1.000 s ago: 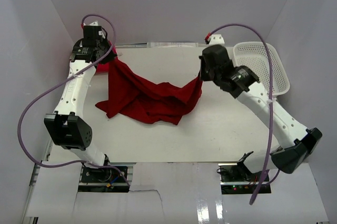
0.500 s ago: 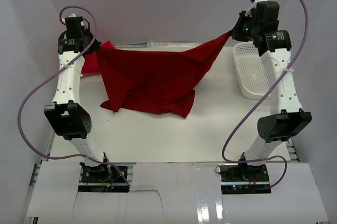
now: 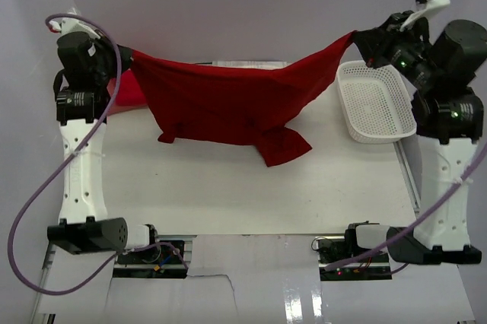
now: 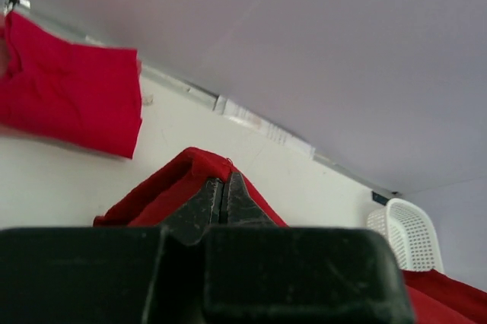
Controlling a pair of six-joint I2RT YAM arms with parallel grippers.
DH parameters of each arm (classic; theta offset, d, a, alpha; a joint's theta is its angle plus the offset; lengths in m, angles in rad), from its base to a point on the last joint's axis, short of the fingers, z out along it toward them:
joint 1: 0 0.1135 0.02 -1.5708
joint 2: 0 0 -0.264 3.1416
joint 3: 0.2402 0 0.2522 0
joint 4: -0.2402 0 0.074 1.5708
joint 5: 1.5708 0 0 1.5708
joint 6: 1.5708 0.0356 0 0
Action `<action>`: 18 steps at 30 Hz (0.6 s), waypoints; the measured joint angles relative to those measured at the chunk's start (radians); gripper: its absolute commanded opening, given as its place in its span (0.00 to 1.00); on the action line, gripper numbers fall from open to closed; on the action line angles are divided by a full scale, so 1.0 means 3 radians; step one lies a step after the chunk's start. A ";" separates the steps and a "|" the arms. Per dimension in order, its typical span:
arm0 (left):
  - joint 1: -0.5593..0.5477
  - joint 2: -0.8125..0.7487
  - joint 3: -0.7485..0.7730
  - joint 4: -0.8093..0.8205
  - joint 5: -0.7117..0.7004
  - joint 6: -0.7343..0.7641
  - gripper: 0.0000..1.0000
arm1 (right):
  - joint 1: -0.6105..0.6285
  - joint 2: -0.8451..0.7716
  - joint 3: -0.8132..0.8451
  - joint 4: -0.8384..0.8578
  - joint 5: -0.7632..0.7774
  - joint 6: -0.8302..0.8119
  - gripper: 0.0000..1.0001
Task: Fold and stack the t-shirts
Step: Flatten out the tshirt
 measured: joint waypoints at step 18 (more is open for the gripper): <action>0.0003 -0.2206 -0.0692 0.0515 -0.0384 0.0047 0.00 | -0.0003 -0.2171 -0.0651 0.1138 -0.0451 -0.0254 0.08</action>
